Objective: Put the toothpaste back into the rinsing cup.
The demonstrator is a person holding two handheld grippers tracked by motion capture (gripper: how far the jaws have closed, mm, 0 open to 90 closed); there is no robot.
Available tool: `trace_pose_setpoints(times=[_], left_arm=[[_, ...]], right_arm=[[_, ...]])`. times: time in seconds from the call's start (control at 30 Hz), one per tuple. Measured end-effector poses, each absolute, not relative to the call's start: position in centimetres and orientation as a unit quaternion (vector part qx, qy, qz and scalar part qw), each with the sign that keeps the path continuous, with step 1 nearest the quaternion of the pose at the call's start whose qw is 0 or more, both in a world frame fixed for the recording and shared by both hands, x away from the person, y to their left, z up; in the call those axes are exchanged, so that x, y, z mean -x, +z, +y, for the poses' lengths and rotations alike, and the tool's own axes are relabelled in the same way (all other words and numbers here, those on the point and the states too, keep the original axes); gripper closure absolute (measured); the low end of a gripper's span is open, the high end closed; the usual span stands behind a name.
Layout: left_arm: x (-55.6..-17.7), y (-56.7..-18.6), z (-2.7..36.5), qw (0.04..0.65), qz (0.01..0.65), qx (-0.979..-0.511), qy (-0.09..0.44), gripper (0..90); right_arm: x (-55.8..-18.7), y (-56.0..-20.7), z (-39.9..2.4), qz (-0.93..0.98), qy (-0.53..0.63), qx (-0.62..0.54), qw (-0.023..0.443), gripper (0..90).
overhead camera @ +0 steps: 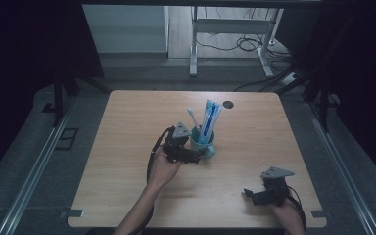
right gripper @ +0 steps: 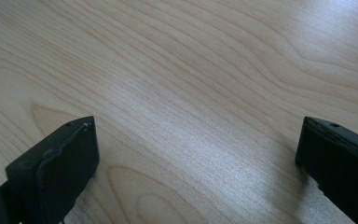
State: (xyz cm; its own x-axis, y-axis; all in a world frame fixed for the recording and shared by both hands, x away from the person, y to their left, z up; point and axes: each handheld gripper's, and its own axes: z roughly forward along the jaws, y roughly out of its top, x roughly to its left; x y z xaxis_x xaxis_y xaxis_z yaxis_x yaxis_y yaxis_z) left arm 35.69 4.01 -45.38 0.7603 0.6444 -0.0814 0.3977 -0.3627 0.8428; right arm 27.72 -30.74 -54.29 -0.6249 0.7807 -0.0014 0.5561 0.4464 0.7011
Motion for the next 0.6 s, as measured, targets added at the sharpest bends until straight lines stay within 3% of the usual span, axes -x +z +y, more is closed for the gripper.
trace_pose_setpoints(times=[0.6], left_arm=[[-34.1,-45.6,7.1,0.444,0.336,-0.818,0.143,9.7]], right_arm=[[-27.7,-54.3,-30.7,0.834,0.341,-0.402,0.165,0.0]])
